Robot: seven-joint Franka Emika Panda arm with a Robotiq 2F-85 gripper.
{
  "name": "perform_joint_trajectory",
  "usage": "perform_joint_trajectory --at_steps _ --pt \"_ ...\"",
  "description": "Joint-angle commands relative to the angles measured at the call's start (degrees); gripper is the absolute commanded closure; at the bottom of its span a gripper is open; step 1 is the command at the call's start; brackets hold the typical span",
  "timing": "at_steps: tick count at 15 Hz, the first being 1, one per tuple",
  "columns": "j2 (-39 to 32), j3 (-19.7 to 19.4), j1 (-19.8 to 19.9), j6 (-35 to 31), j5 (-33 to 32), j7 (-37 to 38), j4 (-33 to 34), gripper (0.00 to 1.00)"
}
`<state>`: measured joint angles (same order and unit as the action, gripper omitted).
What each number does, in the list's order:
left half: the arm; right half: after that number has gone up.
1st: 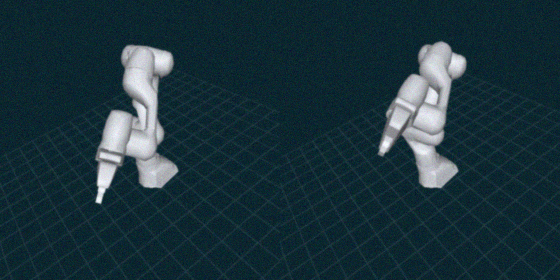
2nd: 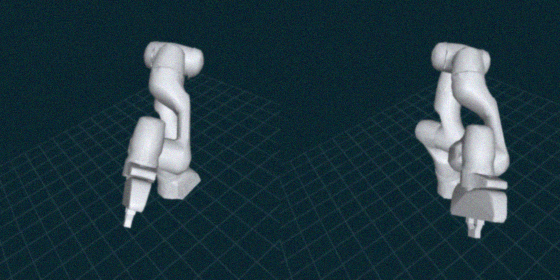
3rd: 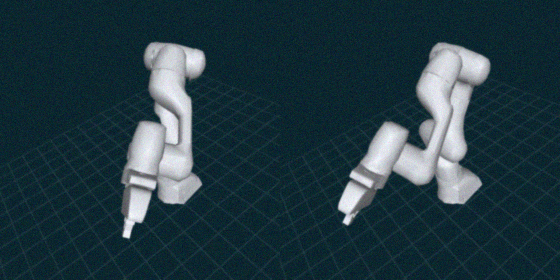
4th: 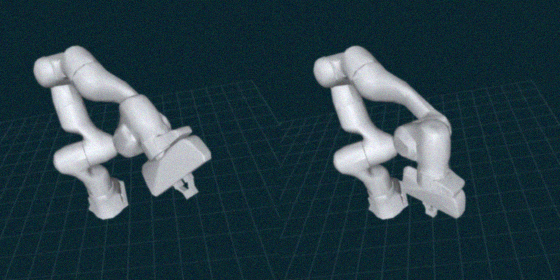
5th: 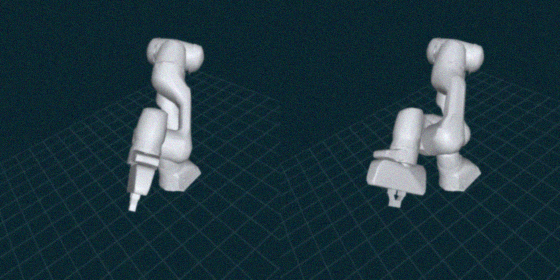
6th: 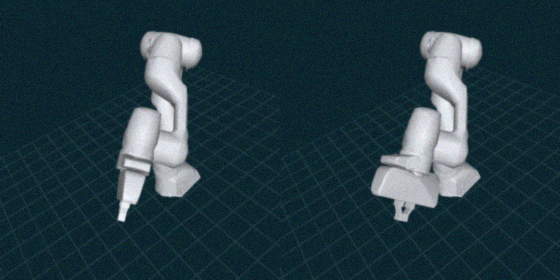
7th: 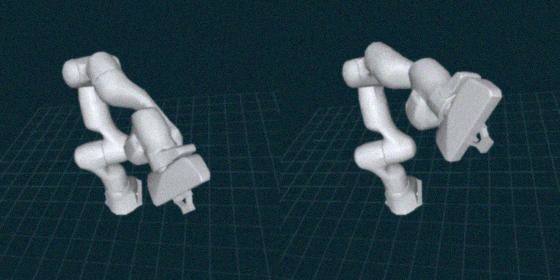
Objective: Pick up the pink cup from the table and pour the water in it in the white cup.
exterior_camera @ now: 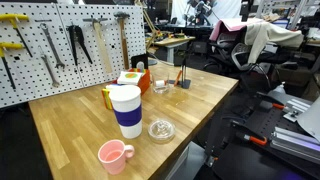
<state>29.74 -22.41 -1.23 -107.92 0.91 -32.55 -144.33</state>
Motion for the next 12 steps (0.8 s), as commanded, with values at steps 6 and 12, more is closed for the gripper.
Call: perform_joint_trajectory --at_steps 6,12 --pt "-0.5 2.1 2.3 0.1 1.1 -1.0 0.1 0.00" --pt "1.0 6.7 -2.6 -0.7 4.2 -7.0 -4.6 0.00"
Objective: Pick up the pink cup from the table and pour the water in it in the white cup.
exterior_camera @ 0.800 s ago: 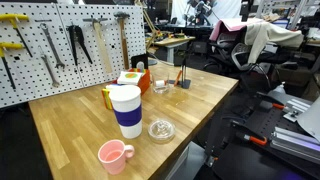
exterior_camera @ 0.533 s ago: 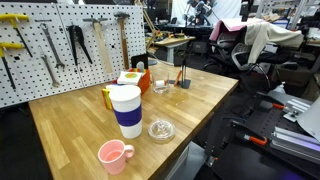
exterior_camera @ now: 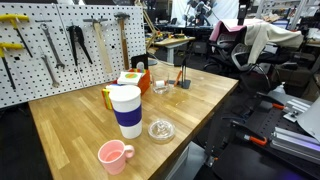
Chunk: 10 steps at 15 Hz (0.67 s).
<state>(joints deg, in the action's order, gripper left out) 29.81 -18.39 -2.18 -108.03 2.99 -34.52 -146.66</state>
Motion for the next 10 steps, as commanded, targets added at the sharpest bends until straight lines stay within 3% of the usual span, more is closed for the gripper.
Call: perform_joint_trajectory --at_steps 1,4,5,10 --pt "1.0 4.6 -3.0 -0.5 2.8 -5.8 -3.3 0.00" --pt "0.1 9.7 -8.0 -0.3 4.8 -8.7 -4.5 0.00" --pt "-0.1 9.6 -6.1 0.2 4.6 -5.7 -4.2 0.00" --pt "-0.1 10.1 -5.7 0.2 4.6 -5.4 -4.3 0.00"
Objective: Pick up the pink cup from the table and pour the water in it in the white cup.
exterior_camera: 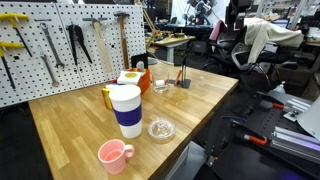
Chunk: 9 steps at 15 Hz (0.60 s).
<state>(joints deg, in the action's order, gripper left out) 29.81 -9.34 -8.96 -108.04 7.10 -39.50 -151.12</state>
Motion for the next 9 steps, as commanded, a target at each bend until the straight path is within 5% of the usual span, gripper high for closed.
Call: perform_joint_trajectory --at_steps 1,5,9 --pt "-0.1 1.1 1.1 0.2 0.5 -0.4 0.1 0.00" --pt "0.1 1.3 -2.9 -1.7 5.9 -6.5 -1.5 0.00" --pt "-1.9 8.7 -10.2 -1.1 9.6 -10.4 -1.8 0.00"
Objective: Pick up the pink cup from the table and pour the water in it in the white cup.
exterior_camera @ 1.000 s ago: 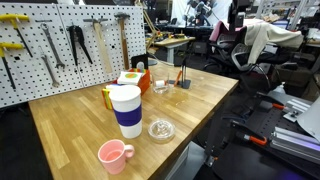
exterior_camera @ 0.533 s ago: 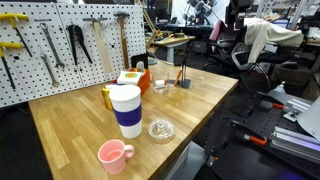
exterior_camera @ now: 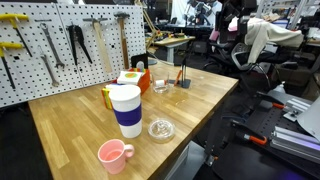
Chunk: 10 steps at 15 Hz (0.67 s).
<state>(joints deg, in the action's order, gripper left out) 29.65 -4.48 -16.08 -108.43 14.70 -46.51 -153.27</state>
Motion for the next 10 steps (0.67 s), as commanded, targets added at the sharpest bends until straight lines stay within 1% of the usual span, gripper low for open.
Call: perform_joint_trajectory --at_steps 1,4,5,6,7,10 --pt "-2.9 5.9 -4.9 -0.7 2.2 -3.7 1.1 0.00" --pt "-7.8 12.0 -9.3 -2.3 0.5 -4.2 4.4 0.00" --pt "-3.9 11.3 -8.1 -1.6 2.1 -1.7 1.6 0.00" --pt "-5.3 12.7 -9.0 -2.3 1.9 -1.8 2.5 0.00" --pt "-6.4 13.3 -9.1 -2.4 1.7 -2.0 3.2 0.00" --pt "-7.6 12.9 -8.6 -2.4 1.6 -3.5 3.8 0.00"
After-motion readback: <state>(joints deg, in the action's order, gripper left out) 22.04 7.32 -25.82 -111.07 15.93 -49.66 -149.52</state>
